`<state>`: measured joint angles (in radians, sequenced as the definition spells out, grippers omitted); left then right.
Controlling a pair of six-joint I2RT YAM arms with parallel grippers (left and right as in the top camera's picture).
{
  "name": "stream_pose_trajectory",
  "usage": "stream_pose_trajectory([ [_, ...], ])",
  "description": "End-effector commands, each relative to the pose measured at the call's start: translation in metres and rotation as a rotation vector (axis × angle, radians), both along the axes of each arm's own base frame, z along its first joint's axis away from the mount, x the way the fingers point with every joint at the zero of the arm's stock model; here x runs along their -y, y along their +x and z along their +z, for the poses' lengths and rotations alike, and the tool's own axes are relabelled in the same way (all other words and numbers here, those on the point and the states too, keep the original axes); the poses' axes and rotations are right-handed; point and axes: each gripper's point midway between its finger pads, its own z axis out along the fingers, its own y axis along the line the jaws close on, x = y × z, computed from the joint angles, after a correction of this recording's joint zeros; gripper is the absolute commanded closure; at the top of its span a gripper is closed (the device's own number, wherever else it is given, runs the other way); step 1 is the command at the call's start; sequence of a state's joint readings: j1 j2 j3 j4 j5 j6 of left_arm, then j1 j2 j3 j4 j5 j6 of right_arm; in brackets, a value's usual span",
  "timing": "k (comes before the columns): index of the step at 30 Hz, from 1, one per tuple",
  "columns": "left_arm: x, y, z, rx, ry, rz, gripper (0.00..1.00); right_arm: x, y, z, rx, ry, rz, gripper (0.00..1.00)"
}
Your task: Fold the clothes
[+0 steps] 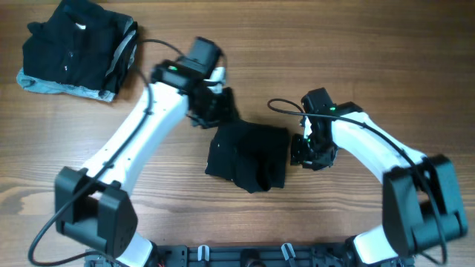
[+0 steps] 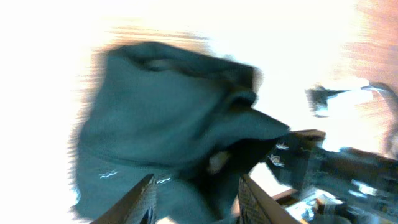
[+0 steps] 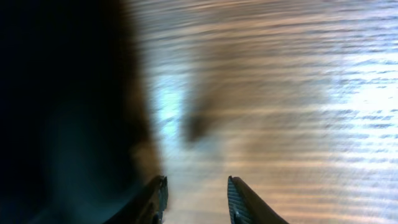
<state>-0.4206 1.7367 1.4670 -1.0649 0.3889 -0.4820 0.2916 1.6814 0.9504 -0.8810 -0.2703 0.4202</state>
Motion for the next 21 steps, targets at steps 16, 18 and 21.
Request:
stream_pose_trajectory([
  [16, -0.057, 0.003, -0.017, 0.0, 0.096, -0.038, 0.47, -0.103, -0.038, 0.085, 0.201, 0.344, 0.445, 0.46],
  [18, -0.061, 0.005, -0.017, 0.001, 0.103, -0.029, 0.47, -0.107, -0.036, 0.077, 0.189, 0.342, 0.451, 0.52],
  [21, -0.067, 0.007, -0.017, 0.0, 0.104, -0.01, 0.48, -0.112, -0.027, 0.073, 0.218, 0.351, 0.458, 0.67],
])
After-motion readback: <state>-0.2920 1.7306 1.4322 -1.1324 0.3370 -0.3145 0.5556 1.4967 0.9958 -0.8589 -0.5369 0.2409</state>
